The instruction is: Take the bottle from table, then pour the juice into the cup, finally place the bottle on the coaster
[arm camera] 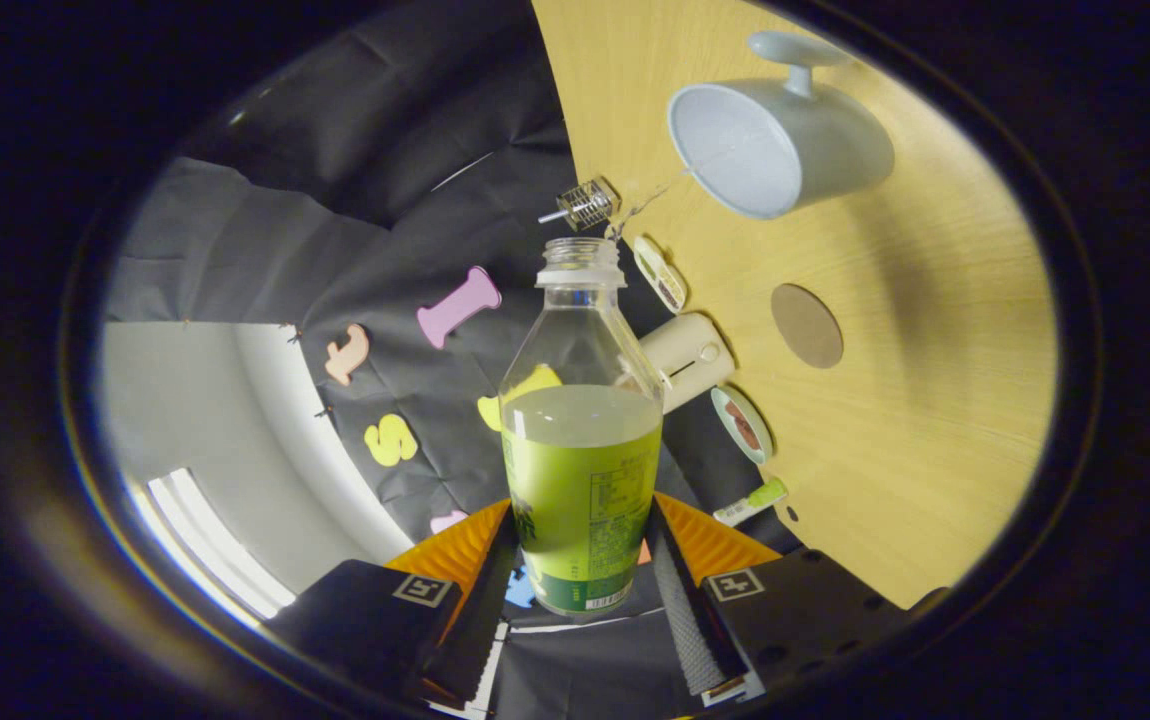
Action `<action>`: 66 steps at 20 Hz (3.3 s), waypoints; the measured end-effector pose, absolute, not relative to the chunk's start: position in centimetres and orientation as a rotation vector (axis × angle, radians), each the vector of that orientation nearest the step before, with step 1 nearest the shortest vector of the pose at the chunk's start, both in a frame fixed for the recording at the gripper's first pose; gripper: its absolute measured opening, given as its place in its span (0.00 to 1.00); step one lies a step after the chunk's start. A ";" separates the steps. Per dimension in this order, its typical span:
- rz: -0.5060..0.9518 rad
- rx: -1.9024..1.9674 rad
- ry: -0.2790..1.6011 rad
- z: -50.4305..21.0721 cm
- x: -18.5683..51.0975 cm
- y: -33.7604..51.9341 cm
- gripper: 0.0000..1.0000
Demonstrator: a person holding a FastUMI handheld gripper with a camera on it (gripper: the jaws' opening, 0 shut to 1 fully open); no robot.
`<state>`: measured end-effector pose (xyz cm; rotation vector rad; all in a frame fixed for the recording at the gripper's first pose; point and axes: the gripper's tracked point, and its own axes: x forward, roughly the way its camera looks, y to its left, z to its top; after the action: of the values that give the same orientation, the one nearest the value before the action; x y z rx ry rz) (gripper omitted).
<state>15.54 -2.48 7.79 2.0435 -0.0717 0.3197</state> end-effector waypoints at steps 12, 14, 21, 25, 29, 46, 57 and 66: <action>0.374 2.136 -0.125 9.6 14.9 -3.4 0.77; 0.377 2.143 -0.130 9.7 14.8 -3.5 0.77; 0.374 2.143 -0.146 10.0 14.6 -4.2 0.77; 0.380 2.075 -0.156 9.9 14.5 -3.9 0.77; 0.371 2.003 -0.127 8.9 14.3 -3.3 0.77; 0.210 0.985 0.168 -0.2 10.7 2.0 0.78; 0.028 0.383 0.152 0.0 8.6 0.7 0.78; -0.146 0.066 0.135 2.8 12.9 -2.4 0.79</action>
<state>12.88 -2.42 2.78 0.0660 0.1347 -0.1463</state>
